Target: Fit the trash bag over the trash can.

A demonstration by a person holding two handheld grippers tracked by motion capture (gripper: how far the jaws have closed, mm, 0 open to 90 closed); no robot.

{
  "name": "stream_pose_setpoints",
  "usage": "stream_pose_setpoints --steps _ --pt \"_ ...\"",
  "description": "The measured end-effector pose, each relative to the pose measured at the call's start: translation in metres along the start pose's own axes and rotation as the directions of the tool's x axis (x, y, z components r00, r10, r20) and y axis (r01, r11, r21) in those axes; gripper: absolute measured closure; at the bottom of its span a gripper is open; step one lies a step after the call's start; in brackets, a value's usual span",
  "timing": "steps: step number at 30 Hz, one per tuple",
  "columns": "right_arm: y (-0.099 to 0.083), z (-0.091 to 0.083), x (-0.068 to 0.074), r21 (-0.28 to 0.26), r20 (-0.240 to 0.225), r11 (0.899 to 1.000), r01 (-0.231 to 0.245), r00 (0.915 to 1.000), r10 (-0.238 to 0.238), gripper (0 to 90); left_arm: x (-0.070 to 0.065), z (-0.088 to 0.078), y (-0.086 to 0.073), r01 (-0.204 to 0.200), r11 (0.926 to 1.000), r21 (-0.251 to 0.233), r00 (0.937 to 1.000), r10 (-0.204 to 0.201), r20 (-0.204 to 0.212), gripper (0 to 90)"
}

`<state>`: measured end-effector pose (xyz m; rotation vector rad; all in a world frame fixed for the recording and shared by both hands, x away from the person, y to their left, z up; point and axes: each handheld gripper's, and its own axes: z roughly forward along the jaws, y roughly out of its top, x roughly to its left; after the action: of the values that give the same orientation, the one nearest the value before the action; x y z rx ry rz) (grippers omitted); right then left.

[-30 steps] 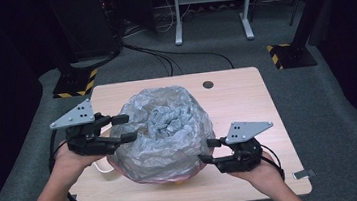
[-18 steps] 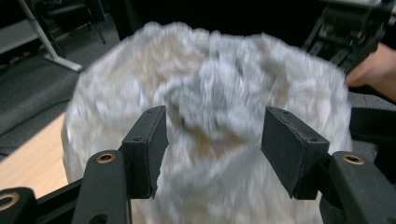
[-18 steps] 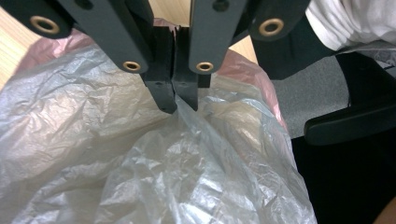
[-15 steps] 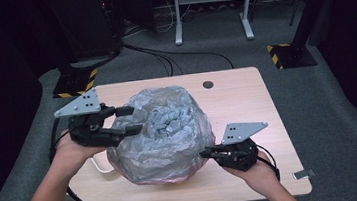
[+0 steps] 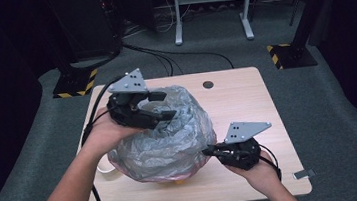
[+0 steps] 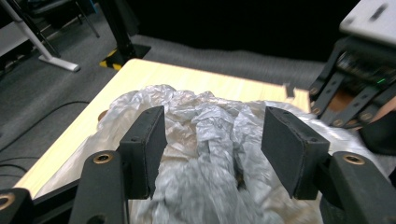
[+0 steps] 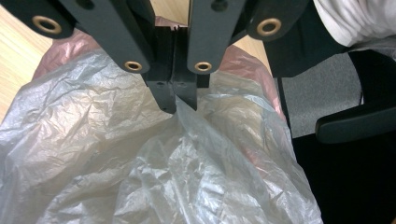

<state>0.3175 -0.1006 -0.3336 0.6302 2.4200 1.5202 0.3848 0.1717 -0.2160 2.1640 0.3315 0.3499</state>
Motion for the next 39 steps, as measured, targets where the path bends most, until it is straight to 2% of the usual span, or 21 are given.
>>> stream_pose_setpoints --steps 4,7,8,11,15,17,18,20,22,23,25,28,31,37,39 --pt "-0.001 -0.003 0.0 -0.003 0.0 1.0 -0.003 1.0 0.003 90.0 0.004 0.015 0.002 -0.009 0.9989 0.047 1.0 0.009 0.005 40.4" --pt "-0.002 -0.003 0.0 -0.004 -0.002 1.0 -0.004 1.0 0.004 90.0 0.009 0.023 0.003 0.009 0.9971 0.075 0.9999 -0.01 0.011 39.9" --pt "-0.002 -0.003 0.0 -0.005 -0.002 1.0 -0.003 1.0 0.003 90.0 0.011 0.026 0.002 0.018 0.9956 0.091 0.9997 -0.02 0.014 39.7" --pt "-0.003 -0.003 -0.001 -0.006 -0.007 1.0 -0.011 0.9999 0.011 90.0 0.011 0.036 -0.001 0.003 0.9886 0.15 0.9997 -0.007 0.023 40.7" --pt "-0.004 -0.003 -0.001 -0.006 -0.006 1.0 -0.009 0.9999 0.009 90.0 0.009 0.045 -0.001 -0.004 0.9819 0.189 0.9997 0.0 0.023 43.0" --pt "-0.005 -0.003 -0.001 -0.002 -0.006 1.0 -0.006 1.0 0.006 90.0 0.009 0.054 -0.002 -0.01 0.9705 0.241 0.9993 0.002 0.037 42.4" --pt "-0.004 -0.003 -0.001 -0.001 -0.005 1.0 -0.006 1.0 0.006 90.0 0.009 0.059 -0.002 -0.021 0.9603 0.278 0.9991 0.009 0.042 41.9" --pt "-0.004 -0.003 -0.002 -0.003 -0.003 1.0 -0.009 1.0 0.009 90.0 0.009 0.068 -0.003 -0.039 0.9456 0.323 0.9982 0.021 0.057 40.6" --pt "-0.004 -0.003 -0.002 -0.006 -0.003 1.0 -0.012 0.9999 0.012 90.0 0.011 0.073 -0.003 -0.037 0.939 0.342 0.9965 0.009 0.083 40.8" --pt "-0.004 -0.003 -0.002 -0.006 -0.005 1.0 -0.013 0.9999 0.013 90.0 0.013 0.075 -0.003 -0.02 0.9341 0.356 0.9959 -0.013 0.089 40.5" --pt "-0.005 -0.002 -0.002 -0.004 -0.01 1.0 -0.013 0.9999 0.013 90.0 0.017 0.08 -0.003 0.008 0.9268 0.375 0.9928 -0.052 0.108 40.0" --pt "-0.005 0.0 -0.001 -0.006 -0.015 1.0 -0.009 0.9999 0.009 90.0 0.018 0.086 -0.005 -0.012 0.9191 0.394 0.9924 -0.038 0.117 40.1" --pt "-0.006 0.0 -0.002 -0.008 -0.015 1.0 -0.013 0.9998 0.013 90.0 0.019 0.092 -0.008 -0.024 0.9171 0.398 0.9927 -0.025 0.118 40.2" --pt "-0.008 -0.001 -0.003 -0.007 -0.014 1.0 -0.011 0.9998 0.011 90.0 0.025 0.102 -0.013 -0.018 0.9002 0.435 0.9916 -0.04 0.123 39.4" --pt "-0.008 -0.001 -0.003 -0.01 -0.013 1.0 -0.014 0.9998 0.014 90.0 0.025 0.106 -0.015 -0.023 0.8925 0.45 0.9912 -0.039 0.126 39.6"
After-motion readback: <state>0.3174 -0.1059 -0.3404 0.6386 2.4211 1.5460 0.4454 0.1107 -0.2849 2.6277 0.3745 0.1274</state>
